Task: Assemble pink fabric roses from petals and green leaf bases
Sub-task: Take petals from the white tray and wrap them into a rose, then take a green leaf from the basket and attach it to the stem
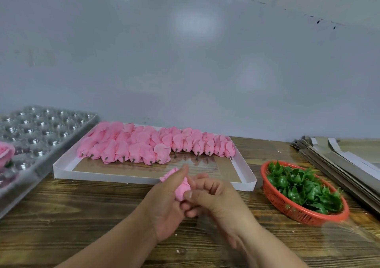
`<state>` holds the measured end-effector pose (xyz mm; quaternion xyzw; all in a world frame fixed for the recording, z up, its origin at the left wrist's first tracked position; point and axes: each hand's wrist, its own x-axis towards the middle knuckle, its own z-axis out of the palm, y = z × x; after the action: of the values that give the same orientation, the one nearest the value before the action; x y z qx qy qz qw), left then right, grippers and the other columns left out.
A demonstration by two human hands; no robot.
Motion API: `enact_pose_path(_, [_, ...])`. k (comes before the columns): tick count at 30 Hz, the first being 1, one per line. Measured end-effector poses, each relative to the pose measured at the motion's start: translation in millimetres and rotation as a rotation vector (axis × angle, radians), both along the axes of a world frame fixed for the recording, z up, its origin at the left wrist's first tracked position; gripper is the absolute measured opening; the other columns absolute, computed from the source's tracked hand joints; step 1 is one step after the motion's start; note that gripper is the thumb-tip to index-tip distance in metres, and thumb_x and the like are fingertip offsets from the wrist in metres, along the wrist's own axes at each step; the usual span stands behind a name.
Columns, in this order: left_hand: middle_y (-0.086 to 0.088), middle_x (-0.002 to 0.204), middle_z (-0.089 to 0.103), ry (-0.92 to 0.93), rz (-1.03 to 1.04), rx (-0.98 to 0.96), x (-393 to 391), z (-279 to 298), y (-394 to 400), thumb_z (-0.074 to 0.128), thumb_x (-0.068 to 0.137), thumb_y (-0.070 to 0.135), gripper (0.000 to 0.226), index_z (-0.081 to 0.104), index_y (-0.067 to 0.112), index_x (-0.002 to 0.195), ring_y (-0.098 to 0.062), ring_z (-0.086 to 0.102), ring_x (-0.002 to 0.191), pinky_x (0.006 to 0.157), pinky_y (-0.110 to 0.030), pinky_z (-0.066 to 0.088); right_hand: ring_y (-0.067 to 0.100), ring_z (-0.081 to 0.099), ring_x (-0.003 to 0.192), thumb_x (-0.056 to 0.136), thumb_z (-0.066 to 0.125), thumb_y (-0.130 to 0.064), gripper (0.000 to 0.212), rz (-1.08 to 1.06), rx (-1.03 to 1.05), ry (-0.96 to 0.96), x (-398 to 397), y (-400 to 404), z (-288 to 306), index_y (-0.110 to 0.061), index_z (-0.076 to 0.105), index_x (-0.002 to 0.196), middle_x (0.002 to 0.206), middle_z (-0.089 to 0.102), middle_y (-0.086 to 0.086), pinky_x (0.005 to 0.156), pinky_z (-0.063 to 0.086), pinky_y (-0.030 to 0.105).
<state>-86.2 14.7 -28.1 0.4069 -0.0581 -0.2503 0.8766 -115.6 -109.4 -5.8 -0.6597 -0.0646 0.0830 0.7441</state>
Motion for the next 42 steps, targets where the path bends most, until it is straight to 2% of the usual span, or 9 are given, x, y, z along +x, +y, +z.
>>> enact_pose_path(2, [-0.01,0.092,0.073,0.044,0.069,-0.001,2,-2,1,0.069,0.068,0.036,0.028,0.069,0.011,0.058,-0.022,0.071,0.08,0.076,-0.043,0.053,0.011,0.057,0.05,0.078,0.068,0.002,0.013,-0.086,-0.194,-0.091,4,-18,12,-0.009,0.072,0.072,0.062,0.065,0.008,0.046,0.046,0.017])
enact_pose_path(5, [-0.012,0.103,0.073,0.082,0.107,0.022,3,-2,2,0.067,0.071,0.028,0.017,0.066,0.012,0.065,-0.023,0.071,0.096,0.095,-0.049,0.044,0.01,0.054,0.048,0.077,0.071,-0.002,0.011,-0.408,-0.479,-0.235,13,-59,29,-0.012,0.068,0.073,0.056,0.062,0.001,0.045,0.043,0.018])
enact_pose_path(10, [-0.011,0.083,0.073,0.069,0.074,0.058,1,-2,0,0.064,0.073,0.026,0.021,0.074,0.014,0.059,-0.026,0.072,0.091,0.078,-0.039,0.053,0.015,0.062,0.066,0.077,0.074,-0.018,0.014,-0.701,-1.102,-0.221,15,-135,43,-0.021,0.066,0.065,0.065,0.066,-0.003,0.062,0.05,0.033])
enact_pose_path(15, [-0.008,0.065,0.066,0.088,0.103,0.116,0,-1,-3,0.065,0.073,0.03,0.026,0.07,0.012,0.054,-0.022,0.072,0.073,0.065,-0.035,0.057,0.017,0.062,0.065,0.072,0.078,-0.03,0.018,-0.52,-1.403,0.088,12,-169,44,-0.019,0.07,0.062,0.065,0.067,0.001,0.064,0.055,0.037])
enact_pose_path(20, [-0.003,0.059,0.057,0.054,0.071,0.157,-1,-1,-4,0.063,0.08,0.035,0.032,0.062,0.015,0.056,-0.015,0.064,0.058,0.064,-0.034,0.056,0.011,0.06,0.059,0.073,0.073,-0.026,0.013,-0.368,-1.483,0.178,13,-171,41,-0.02,0.072,0.061,0.057,0.065,-0.002,0.051,0.046,0.024])
enact_pose_path(24, [0.0,0.056,0.05,0.029,0.05,0.191,-3,1,-6,0.062,0.079,0.04,0.033,0.058,0.017,0.055,-0.011,0.051,0.048,0.054,-0.029,0.052,0.015,0.064,0.067,0.073,0.07,-0.025,0.016,-0.358,-1.559,0.216,22,-170,35,-0.015,0.074,0.061,0.066,0.069,0.004,0.06,0.051,0.028])
enact_pose_path(30, [0.003,0.056,0.05,0.037,0.036,0.239,-3,2,-5,0.064,0.072,0.043,0.03,0.057,0.017,0.062,-0.005,0.038,0.041,0.045,-0.022,0.045,0.011,0.06,0.069,0.078,0.064,-0.013,0.018,-0.355,-1.578,0.182,29,-173,31,-0.016,0.071,0.062,0.072,0.067,0.0,0.057,0.046,0.023])
enact_pose_path(35, [0.003,0.056,0.051,0.073,0.034,0.236,-1,0,-4,0.064,0.074,0.042,0.028,0.056,0.017,0.065,-0.006,0.038,0.043,0.046,-0.022,0.045,0.019,0.056,0.057,0.079,0.064,-0.014,0.025,-0.534,-1.444,0.116,27,-175,32,-0.009,0.059,0.055,0.057,0.058,0.005,0.051,0.04,0.026])
enact_pose_path(42, [0.002,0.055,0.052,0.105,0.055,0.227,-3,0,-5,0.064,0.079,0.039,0.029,0.057,0.016,0.064,-0.006,0.038,0.042,0.044,-0.023,0.046,0.019,0.05,0.033,0.083,0.057,-0.002,0.015,-0.687,-1.196,0.067,25,-177,29,-0.003,0.058,0.069,0.038,0.051,0.005,0.045,0.037,0.022])
